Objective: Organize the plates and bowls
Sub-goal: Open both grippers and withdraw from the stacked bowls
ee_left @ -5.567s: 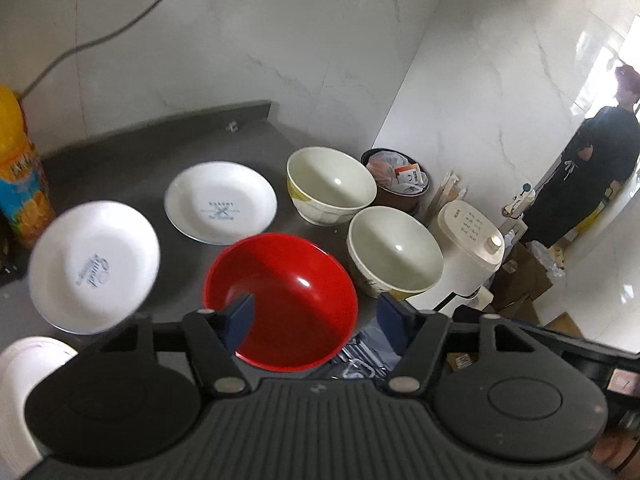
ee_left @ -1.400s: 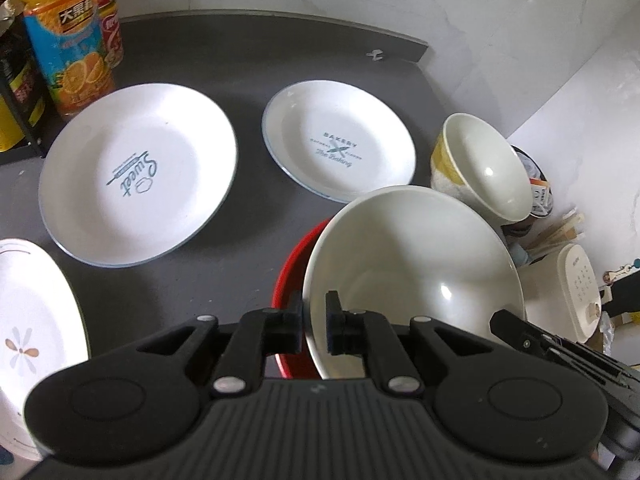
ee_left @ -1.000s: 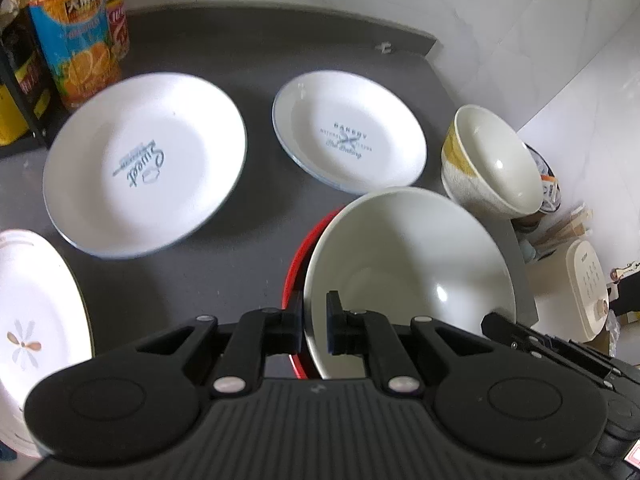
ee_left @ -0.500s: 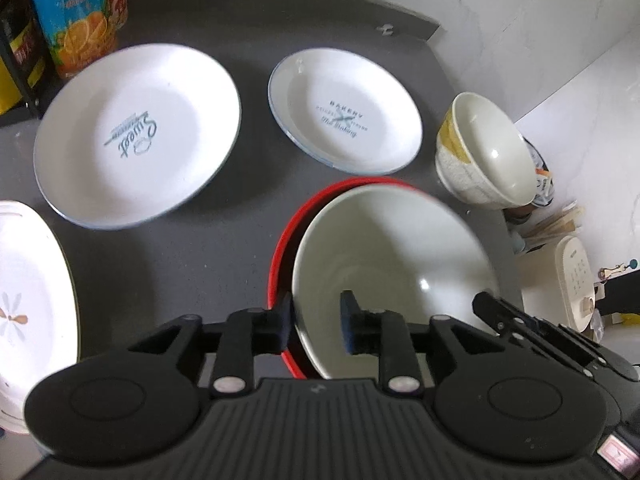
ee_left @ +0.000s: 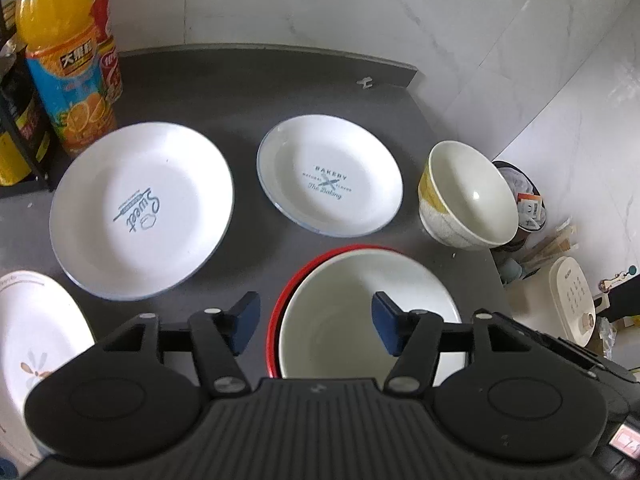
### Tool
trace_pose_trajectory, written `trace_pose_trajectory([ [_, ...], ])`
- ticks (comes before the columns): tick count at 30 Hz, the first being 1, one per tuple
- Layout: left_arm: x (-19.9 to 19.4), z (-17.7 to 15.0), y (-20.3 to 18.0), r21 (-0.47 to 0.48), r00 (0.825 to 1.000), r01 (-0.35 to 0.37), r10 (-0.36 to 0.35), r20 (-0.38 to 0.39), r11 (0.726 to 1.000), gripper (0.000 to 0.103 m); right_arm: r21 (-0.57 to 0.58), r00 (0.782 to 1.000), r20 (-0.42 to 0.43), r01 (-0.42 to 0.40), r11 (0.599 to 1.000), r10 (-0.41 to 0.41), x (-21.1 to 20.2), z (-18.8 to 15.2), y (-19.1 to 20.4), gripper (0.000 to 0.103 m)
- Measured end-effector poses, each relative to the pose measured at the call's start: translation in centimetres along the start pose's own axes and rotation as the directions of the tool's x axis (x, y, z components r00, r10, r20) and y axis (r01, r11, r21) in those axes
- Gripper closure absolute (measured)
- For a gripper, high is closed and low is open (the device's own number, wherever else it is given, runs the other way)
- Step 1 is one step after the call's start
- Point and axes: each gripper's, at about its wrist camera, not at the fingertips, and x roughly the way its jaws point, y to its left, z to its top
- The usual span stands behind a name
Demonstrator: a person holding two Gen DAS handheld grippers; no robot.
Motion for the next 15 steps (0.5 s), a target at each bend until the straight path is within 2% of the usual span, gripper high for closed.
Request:
trace_pose_trajectory([
  [4,0.3,0.5,-0.7,0.021,1.000,-0.010,0.009,0.025,1.000,0.035,0.039,1.000,0.022,0.000,0.999,-0.001,-0.1,0.7,-1.2,0.076],
  [10,1.4,1.5,-2.2,0.041,1.000,-0.004,0.003,0.030,0.999,0.034,0.099,0.999,0.046,0.012,0.995,-0.016,0.2,1.6,-3.3,0.070],
  [15,2.9,2.4,-3.8,0.056,1.000,0.001,-0.003,0.027,0.998,0.034,0.106,0.998,0.058,0.016,0.994,-0.022,0.8,2.7,-5.1,0.069],
])
